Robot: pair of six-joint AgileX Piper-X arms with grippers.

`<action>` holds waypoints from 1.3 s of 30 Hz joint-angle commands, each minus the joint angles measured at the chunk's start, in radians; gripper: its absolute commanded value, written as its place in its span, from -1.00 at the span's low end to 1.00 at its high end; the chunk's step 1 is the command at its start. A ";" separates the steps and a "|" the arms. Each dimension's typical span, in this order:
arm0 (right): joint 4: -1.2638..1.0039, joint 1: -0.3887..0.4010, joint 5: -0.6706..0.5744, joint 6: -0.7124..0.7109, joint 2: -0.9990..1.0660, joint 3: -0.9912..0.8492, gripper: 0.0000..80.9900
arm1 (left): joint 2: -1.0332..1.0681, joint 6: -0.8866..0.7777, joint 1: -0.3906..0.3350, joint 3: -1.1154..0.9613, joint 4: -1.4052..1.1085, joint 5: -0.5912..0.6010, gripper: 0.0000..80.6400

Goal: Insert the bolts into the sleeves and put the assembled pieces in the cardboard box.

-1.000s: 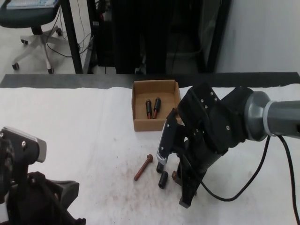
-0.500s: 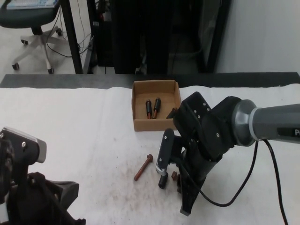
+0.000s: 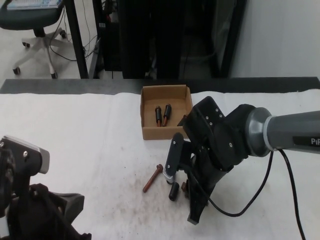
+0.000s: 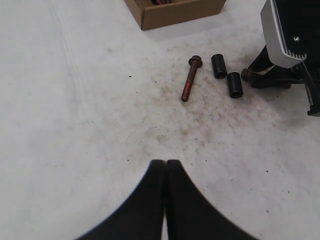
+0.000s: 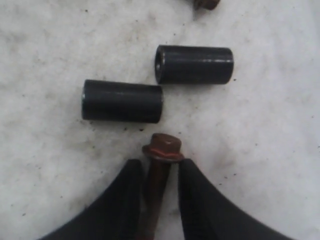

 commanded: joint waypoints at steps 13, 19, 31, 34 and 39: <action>-0.024 0.001 0.178 0.000 0.004 -0.009 -0.98 | 0.005 -0.007 0.002 -0.001 -0.003 0.009 -0.99; -0.027 -0.048 0.234 0.295 -0.159 -0.049 -0.98 | 0.027 -0.007 0.002 -0.001 -0.139 0.416 -0.99; 0.212 -0.316 -0.043 0.621 -0.531 -0.050 -0.98 | 0.656 -0.129 -0.004 -0.314 -0.169 0.552 -0.99; 0.263 -0.354 -0.083 0.621 -0.603 -0.050 -0.98 | 0.841 -0.122 -0.017 -0.508 -0.072 0.525 -0.99; 0.288 -0.373 -0.084 0.621 -0.695 -0.050 -0.98 | 1.067 0.035 -0.099 -0.826 0.118 0.366 -0.99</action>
